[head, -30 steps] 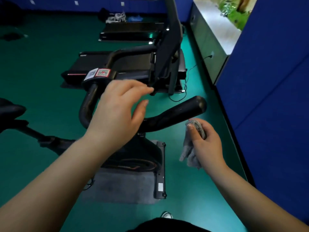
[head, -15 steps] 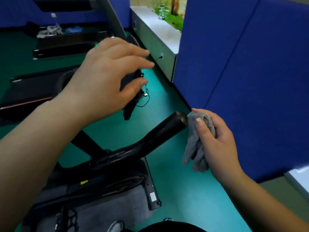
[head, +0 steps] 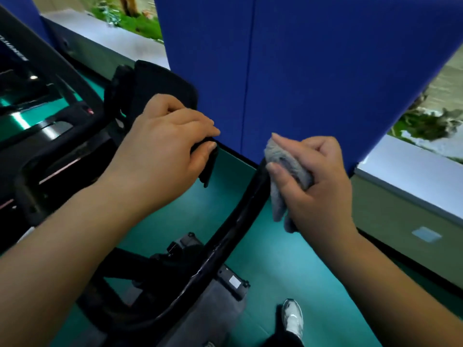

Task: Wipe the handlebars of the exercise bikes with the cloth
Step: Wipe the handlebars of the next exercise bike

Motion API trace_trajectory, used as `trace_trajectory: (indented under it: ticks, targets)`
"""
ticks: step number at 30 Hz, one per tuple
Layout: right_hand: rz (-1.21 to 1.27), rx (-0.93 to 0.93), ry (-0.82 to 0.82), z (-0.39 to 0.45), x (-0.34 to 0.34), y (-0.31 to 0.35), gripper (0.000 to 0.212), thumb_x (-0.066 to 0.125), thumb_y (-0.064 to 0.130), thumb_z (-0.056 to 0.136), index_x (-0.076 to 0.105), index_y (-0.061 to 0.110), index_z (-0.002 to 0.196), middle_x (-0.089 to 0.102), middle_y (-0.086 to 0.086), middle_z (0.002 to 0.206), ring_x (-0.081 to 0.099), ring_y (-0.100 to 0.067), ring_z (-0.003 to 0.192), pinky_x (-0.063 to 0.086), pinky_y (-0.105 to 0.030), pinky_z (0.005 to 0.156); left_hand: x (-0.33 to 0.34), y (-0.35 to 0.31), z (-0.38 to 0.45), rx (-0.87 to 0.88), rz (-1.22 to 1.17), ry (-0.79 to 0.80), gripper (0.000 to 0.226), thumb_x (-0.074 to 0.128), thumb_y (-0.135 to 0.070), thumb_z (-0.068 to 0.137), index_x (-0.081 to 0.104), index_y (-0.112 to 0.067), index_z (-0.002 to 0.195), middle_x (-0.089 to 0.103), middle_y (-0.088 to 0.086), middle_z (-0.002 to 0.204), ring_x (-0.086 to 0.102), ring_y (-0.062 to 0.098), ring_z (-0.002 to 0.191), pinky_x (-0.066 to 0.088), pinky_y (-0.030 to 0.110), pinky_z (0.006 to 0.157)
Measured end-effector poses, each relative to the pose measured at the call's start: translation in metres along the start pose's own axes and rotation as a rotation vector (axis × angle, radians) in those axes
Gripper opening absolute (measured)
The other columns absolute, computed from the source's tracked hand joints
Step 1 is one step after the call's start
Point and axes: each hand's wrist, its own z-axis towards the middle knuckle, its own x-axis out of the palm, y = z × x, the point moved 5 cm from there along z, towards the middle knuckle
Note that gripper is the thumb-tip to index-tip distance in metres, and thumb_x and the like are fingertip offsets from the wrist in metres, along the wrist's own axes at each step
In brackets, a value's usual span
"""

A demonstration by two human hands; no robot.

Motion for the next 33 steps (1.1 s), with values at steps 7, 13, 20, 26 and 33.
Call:
trace_trajectory:
  ticks: [7, 13, 20, 26, 33]
  targets:
    - [-0.173, -0.130, -0.020, -0.036, 0.021, 0.008, 0.041, 0.075, 0.018, 0.080, 0.067, 0.018, 0.119, 0.037, -0.002, 0.100, 0.038, -0.010, 0.091, 0.032, -0.008, 0.083, 0.005, 0.004, -0.004, -0.018, -0.093, -0.046, 0.028, 0.055, -0.025, 0.089, 0.069, -0.019, 0.112, 0.067, -0.006, 0.114, 0.045, 0.029, 0.109, 0.027, 0.021, 0.096]
    - [-0.233, -0.152, -0.182, -0.003, 0.008, 0.005, 0.038, 0.074, 0.021, 0.083, 0.067, 0.014, 0.120, 0.038, -0.005, 0.099, 0.036, -0.011, 0.091, 0.032, -0.013, 0.087, 0.005, -0.001, -0.010, -0.067, -0.107, -0.021, 0.034, 0.048, -0.027, 0.091, 0.066, -0.018, 0.119, 0.062, -0.005, 0.124, 0.042, 0.026, 0.115, 0.025, 0.020, 0.099]
    - [-0.249, -0.239, -0.035, -0.024, 0.018, 0.004, 0.039, 0.077, 0.018, 0.080, 0.069, 0.015, 0.118, 0.038, -0.004, 0.099, 0.044, -0.021, 0.090, 0.035, -0.016, 0.083, 0.006, -0.010, -0.019, -0.091, -0.086, 0.030, 0.039, 0.055, -0.034, 0.092, 0.060, -0.018, 0.128, 0.055, -0.005, 0.135, 0.044, 0.024, 0.117, 0.041, 0.039, 0.098]
    - [-0.214, -0.183, -0.142, -0.004, 0.009, 0.003, 0.037, 0.073, 0.022, 0.085, 0.067, 0.015, 0.120, 0.036, -0.003, 0.099, 0.037, -0.012, 0.091, 0.032, -0.012, 0.083, 0.008, -0.017, -0.020, -0.117, -0.061, -0.019, 0.040, 0.060, -0.031, 0.089, 0.062, -0.016, 0.125, 0.057, -0.003, 0.133, 0.046, 0.027, 0.112, 0.041, 0.037, 0.096]
    - [-0.225, -0.159, -0.072, -0.026, 0.019, 0.003, 0.040, 0.077, 0.018, 0.080, 0.068, 0.016, 0.119, 0.036, -0.002, 0.099, 0.037, -0.012, 0.090, 0.034, -0.011, 0.083, 0.008, -0.021, -0.016, 0.039, -0.024, 0.011, 0.040, 0.064, -0.027, 0.082, 0.066, -0.012, 0.119, 0.064, -0.001, 0.123, 0.052, 0.027, 0.105, 0.050, 0.044, 0.084]
